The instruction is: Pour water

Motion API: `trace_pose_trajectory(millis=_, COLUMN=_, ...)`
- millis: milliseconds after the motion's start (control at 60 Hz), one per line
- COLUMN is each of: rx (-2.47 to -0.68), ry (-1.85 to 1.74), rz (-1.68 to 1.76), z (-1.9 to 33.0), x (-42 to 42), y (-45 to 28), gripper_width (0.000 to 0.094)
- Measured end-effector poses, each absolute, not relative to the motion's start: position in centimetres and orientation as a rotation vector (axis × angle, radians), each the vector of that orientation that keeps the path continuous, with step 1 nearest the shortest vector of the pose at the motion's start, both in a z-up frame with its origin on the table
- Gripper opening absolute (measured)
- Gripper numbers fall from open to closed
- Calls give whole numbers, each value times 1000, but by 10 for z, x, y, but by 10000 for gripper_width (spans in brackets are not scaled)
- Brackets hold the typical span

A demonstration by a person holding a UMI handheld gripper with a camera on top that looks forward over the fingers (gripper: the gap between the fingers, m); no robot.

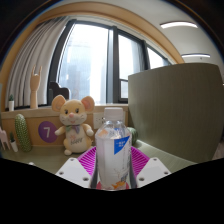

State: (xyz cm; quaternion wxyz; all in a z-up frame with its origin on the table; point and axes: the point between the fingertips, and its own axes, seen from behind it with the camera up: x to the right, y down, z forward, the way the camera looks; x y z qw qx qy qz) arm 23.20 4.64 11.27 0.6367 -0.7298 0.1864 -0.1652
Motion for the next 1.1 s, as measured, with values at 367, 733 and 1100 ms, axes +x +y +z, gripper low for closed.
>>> trace_pose_trajectory(millis=367, rx=-1830, ry=362, rz=-364, z=70, x=209, y=21, gripper_width=726)
trace_pose_trajectory(millis=733, rx=-1951, ry=238, rz=-318, z=47, x=118, y=-93, gripper_width=738)
trace_pose_trajectory(millis=1100, rx=-1893, ry=-68, rz=-19, z=103, x=-62, y=-173, gripper_width=739)
